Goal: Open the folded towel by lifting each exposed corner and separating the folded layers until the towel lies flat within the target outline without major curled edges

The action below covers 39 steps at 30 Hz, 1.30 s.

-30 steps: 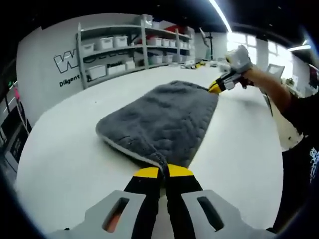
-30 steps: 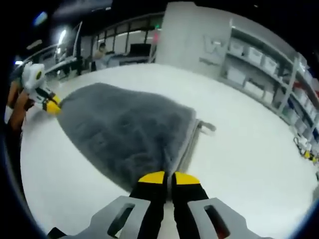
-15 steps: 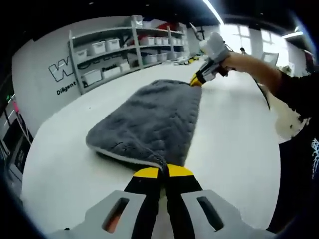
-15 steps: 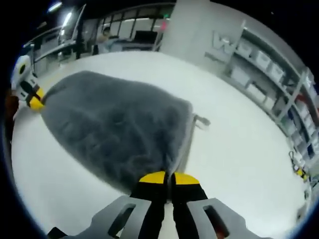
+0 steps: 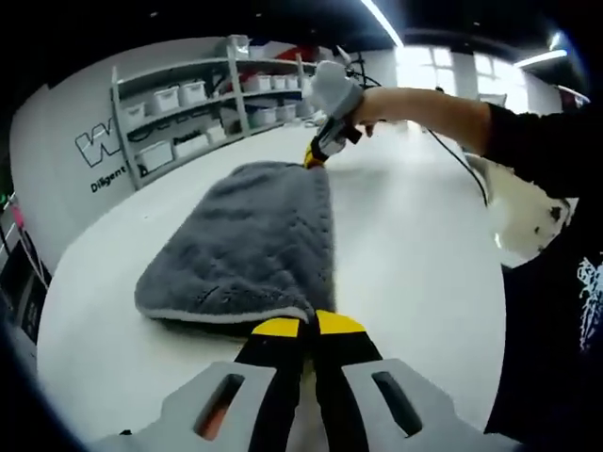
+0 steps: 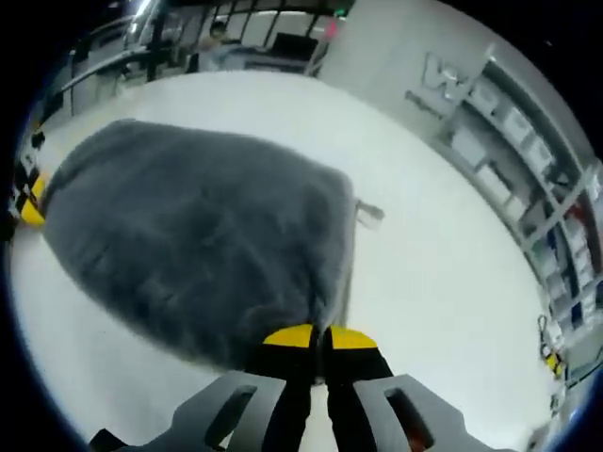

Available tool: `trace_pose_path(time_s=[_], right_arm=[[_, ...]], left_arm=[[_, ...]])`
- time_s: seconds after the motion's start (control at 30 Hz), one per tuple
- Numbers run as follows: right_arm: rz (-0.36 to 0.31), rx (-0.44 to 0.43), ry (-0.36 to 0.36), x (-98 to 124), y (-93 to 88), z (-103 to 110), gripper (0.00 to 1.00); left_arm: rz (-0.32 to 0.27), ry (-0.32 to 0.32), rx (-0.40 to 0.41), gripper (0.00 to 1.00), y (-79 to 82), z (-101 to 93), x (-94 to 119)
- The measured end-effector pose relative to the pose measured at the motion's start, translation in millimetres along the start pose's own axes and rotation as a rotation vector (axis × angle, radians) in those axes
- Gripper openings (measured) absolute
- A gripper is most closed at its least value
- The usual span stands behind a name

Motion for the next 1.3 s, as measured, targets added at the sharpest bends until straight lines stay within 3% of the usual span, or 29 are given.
trace_pose_path(time_s=[0.2, 0.5, 0.7, 1.03, 1.1, 1.3], right_arm=[[0.006, -0.005, 0.021, -6, 7.0, 0, 0.00], [0.019, 0.139, 0.015, -21, 25.7, 0, 0.00], [0.013, 0.104, 0.078, -32, 38.3, -5, 0.00], [0.030, 0.221, 0.103, -47, 61.9, 4, 0.00], [0.035, 0.330, 0.098, -50, 66.2, 6, 0.00], [0.056, 0.354, 0.107, -58, 78.4, 11, 0.00]], left_arm=[[-0.004, -0.029, -0.010, 0.02, 2.6, -8.7, -3], [-0.011, -0.066, -0.045, 0.02, 9.9, -28.6, -9], [-0.010, -0.084, -0.068, 0.02, 15.1, -37.9, -14], [-0.011, -0.102, -0.120, 0.02, 24.5, -56.0, -24], [-0.011, -0.103, -0.137, 0.02, 26.7, -61.4, -27], [-0.014, -0.111, -0.165, 0.02, 33.1, -70.6, -35]])
Point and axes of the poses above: the point that each gripper's makers call its tool centre point, and the gripper's own axes: x roughly backward along the fingers, z roughly to its left, y roughly out of its top, the point moved 3 cm from there along x, roughly backward along the fingers, and after that the axes turned 4 degrees about -y, right-handed, at the moved point
